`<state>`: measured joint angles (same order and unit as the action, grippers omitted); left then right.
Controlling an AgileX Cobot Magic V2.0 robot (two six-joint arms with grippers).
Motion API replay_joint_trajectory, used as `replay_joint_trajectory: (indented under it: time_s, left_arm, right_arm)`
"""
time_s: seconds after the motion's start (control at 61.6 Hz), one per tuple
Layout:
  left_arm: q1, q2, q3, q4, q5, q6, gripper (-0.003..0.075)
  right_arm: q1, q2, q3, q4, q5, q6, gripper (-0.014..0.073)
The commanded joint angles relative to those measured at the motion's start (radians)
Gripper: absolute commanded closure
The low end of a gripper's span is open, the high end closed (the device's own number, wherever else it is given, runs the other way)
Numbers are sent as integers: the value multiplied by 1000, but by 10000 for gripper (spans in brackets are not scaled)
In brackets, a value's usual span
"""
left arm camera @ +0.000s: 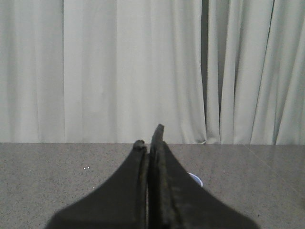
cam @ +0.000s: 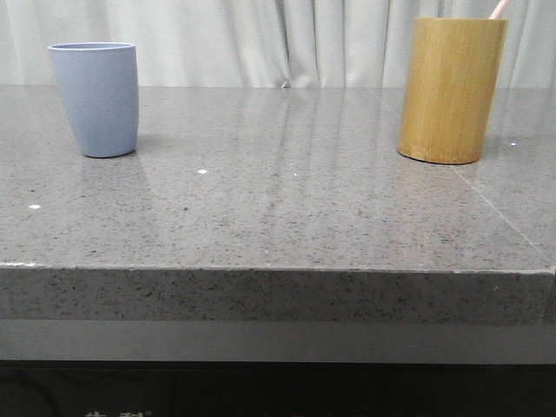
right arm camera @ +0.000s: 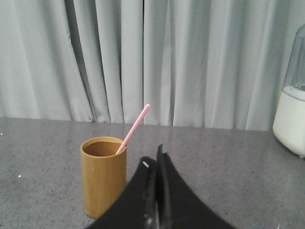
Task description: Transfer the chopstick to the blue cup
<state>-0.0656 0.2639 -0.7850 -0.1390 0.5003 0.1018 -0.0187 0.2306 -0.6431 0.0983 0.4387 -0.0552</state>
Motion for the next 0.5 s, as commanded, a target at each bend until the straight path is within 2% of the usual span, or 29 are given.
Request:
replay_joint_trajectory:
  time_s: [0.0,0.26,0.487]
  left_arm:
    - [-5,84,-84,-8,3,-9,739]
    - [-5,245,-102,-10,165,-9,739]
    - [-5,347,-98,-11,166,-9,739]
  right_arm:
    - [-6,85,-87,3,14,-2,713]
    - [-6,237,-119,3,183,-2,713]
    - [-6,323,-119,6,216,-2,713]
